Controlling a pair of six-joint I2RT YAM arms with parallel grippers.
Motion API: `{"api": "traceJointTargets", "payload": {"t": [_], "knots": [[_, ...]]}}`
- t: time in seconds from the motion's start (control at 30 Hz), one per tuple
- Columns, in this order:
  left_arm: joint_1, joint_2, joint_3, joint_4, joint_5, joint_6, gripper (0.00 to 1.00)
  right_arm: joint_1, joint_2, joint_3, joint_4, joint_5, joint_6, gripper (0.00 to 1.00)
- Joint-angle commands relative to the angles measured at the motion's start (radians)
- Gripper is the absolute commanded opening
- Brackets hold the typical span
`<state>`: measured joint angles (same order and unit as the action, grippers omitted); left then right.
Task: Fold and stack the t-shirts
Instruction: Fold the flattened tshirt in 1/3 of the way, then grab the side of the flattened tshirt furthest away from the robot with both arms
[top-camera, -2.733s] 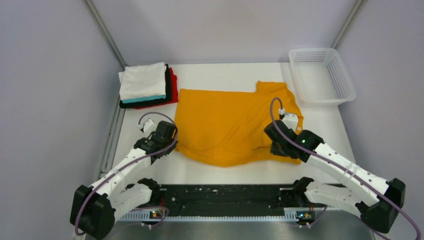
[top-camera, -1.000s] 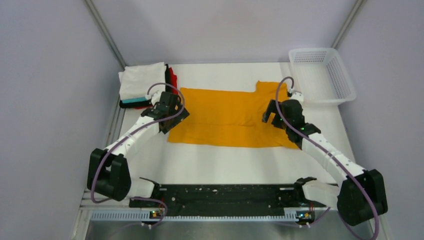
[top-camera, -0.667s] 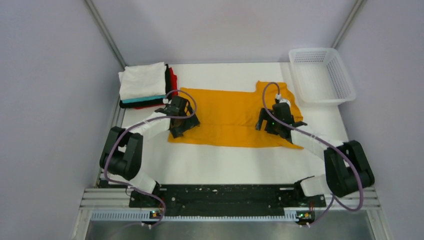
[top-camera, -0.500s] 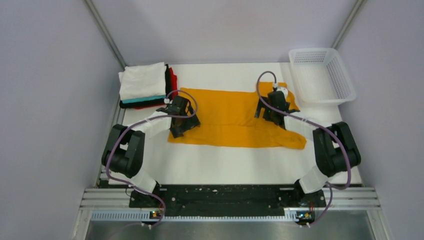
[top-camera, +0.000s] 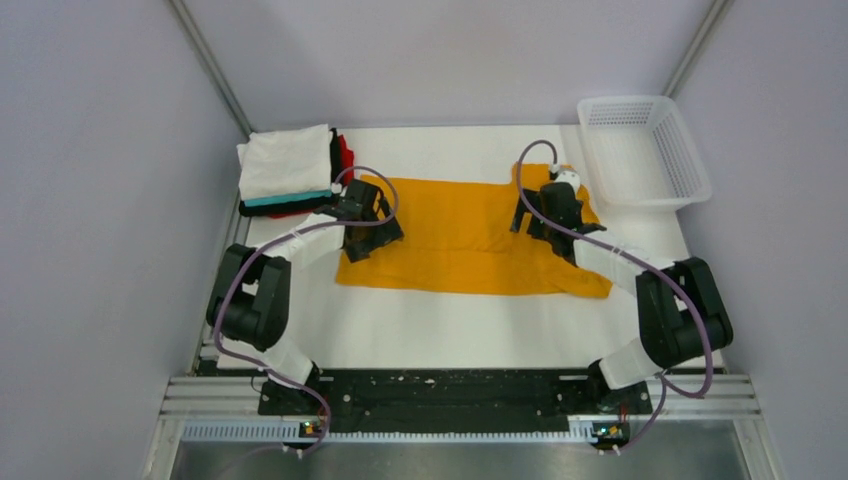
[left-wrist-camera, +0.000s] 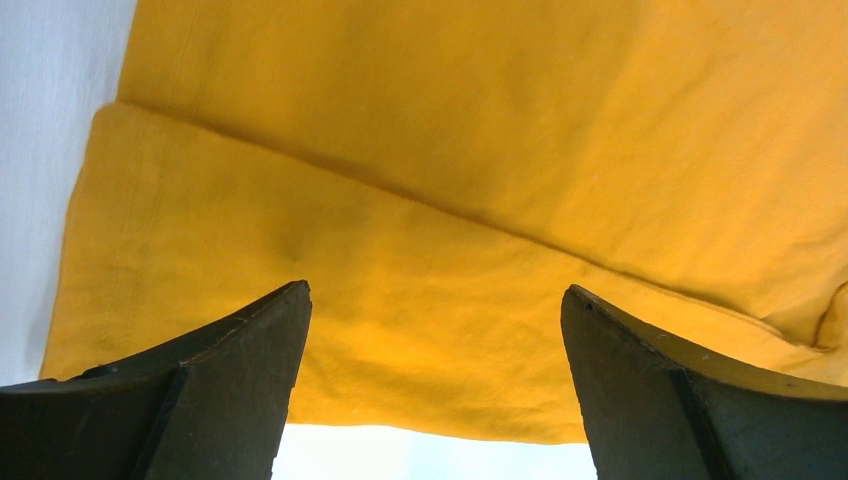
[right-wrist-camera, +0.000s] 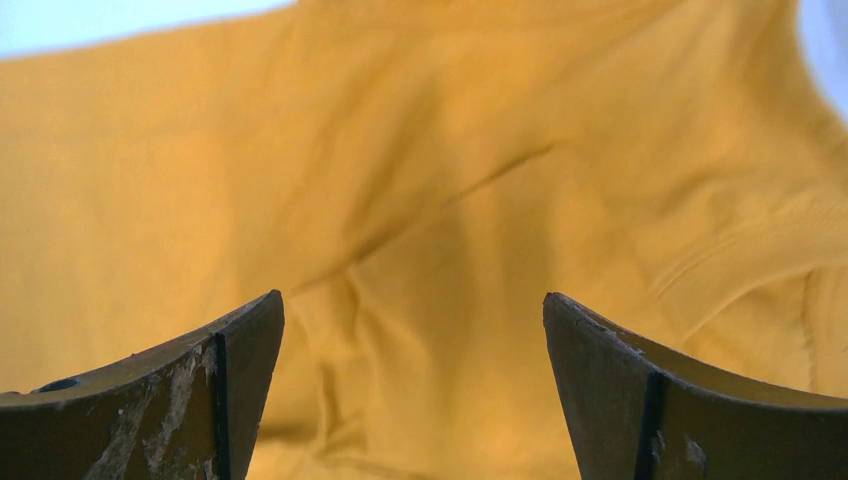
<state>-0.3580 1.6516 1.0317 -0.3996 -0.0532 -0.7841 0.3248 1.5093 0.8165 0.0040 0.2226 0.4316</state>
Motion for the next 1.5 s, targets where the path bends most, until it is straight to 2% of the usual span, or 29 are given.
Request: {"api": "traceJointTargets", "payload": {"t": [0.0,0.13,0.23,0.33,0.43,0.53,0.67,0.8,0.93,1.13,1.27,1.4,1.47], "knots": [[0.002,0.060,0.062,0.051,-0.008,0.028,0.99,0.081,-0.057,-0.075,0.016,-0.073,0.030,0.99],[0.001,0.111,0.064,0.014,-0.007,0.026,0.99,0.096,-0.033,-0.137,0.010,-0.083,0.080,0.99],[0.001,0.101,-0.015,0.041,-0.001,0.007,0.99,0.117,-0.062,-0.200,-0.013,-0.099,0.099,0.99],[-0.006,0.057,-0.115,0.043,0.041,-0.055,0.98,0.134,-0.112,-0.238,-0.128,-0.124,0.111,0.99],[-0.055,-0.064,-0.265,0.066,0.036,-0.128,0.98,0.179,-0.200,-0.282,-0.246,-0.099,0.129,0.99],[-0.106,-0.201,-0.389,0.022,-0.031,-0.211,0.99,0.208,-0.317,-0.326,-0.328,-0.116,0.187,0.99],[-0.164,-0.345,-0.515,-0.026,-0.043,-0.291,0.99,0.227,-0.467,-0.377,-0.424,-0.130,0.243,0.99],[-0.289,-0.439,-0.596,-0.073,-0.051,-0.407,0.99,0.230,-0.549,-0.392,-0.499,-0.142,0.269,0.99],[-0.356,-0.511,-0.621,-0.186,-0.100,-0.496,0.99,0.231,-0.583,-0.408,-0.530,-0.144,0.293,0.99],[-0.398,-0.586,-0.641,-0.215,-0.142,-0.544,0.99,0.230,-0.654,-0.410,-0.548,-0.127,0.292,0.99],[-0.398,-0.571,-0.533,-0.255,-0.250,-0.492,0.99,0.231,-0.690,-0.348,-0.550,-0.056,0.265,0.99],[-0.390,-0.505,-0.397,-0.304,-0.419,-0.454,0.99,0.230,-0.728,-0.252,-0.542,0.057,0.251,0.99],[-0.374,-0.469,-0.321,-0.323,-0.454,-0.413,0.99,0.230,-0.743,-0.222,-0.523,0.102,0.250,0.99]]}}
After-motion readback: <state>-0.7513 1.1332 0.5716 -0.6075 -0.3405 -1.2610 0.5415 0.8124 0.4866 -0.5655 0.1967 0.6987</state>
